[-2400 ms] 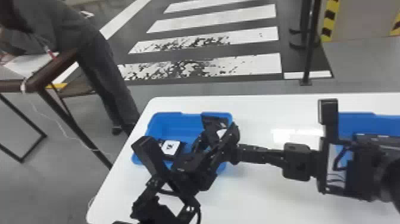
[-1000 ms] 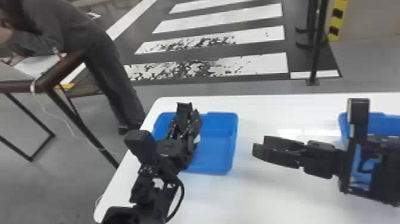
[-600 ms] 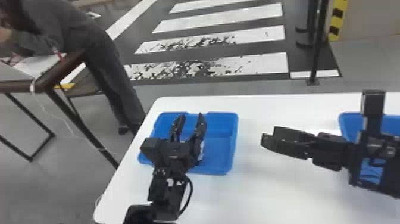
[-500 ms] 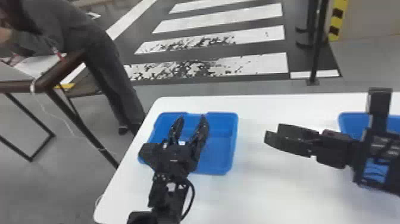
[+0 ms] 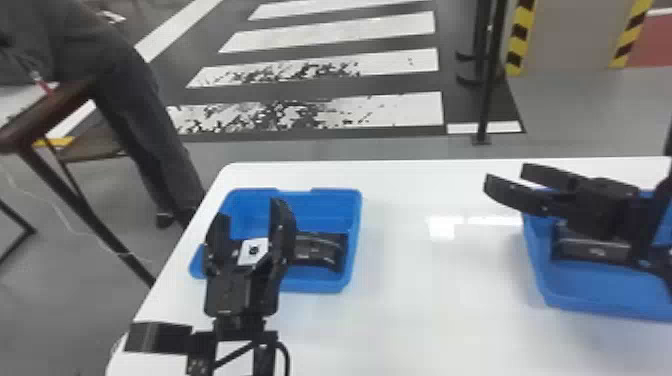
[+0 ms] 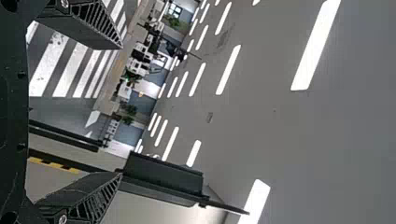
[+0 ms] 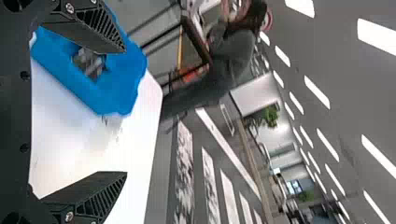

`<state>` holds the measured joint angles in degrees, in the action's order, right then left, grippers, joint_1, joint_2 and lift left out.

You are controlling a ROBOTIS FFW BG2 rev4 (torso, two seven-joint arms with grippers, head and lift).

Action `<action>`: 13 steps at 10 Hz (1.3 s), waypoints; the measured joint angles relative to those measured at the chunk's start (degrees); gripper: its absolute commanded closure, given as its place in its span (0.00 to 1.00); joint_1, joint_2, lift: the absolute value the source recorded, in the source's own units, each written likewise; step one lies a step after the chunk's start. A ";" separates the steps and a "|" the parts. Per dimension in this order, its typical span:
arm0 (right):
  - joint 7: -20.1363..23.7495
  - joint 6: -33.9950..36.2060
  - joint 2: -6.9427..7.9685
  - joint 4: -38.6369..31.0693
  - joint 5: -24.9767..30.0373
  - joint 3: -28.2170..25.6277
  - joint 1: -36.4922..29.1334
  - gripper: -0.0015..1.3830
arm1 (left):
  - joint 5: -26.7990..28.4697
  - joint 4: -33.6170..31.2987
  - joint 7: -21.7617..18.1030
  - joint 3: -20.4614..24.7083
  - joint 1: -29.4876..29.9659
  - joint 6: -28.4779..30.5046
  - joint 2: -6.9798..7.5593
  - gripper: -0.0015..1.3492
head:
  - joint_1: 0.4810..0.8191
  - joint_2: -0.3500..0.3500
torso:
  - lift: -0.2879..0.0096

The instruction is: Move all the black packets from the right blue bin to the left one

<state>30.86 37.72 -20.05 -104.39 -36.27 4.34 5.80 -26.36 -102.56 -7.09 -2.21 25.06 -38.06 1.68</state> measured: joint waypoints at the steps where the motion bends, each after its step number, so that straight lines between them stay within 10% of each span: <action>1: -1.30 0.83 0.46 -0.78 4.59 -4.16 -1.06 0.08 | -0.41 -6.28 -0.28 -0.63 4.39 2.03 -0.41 0.04 | 0.63 0.69 | 0.50; 7: -12.42 2.73 3.49 -7.36 16.05 -17.38 -14.14 0.08 | -1.64 -17.60 -3.13 -1.38 13.09 12.39 -0.09 0.04 | 0.63 0.37 | 0.50; 13: -10.96 -4.69 4.28 11.43 16.83 -13.92 -6.40 0.07 | -1.01 -17.61 -3.55 -0.89 13.11 16.65 -0.18 0.04 | 0.63 0.32 | 0.50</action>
<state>19.90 33.03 -15.78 -92.97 -19.44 -9.58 -0.60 -27.38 -120.17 -10.63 -3.09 38.17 -21.41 1.49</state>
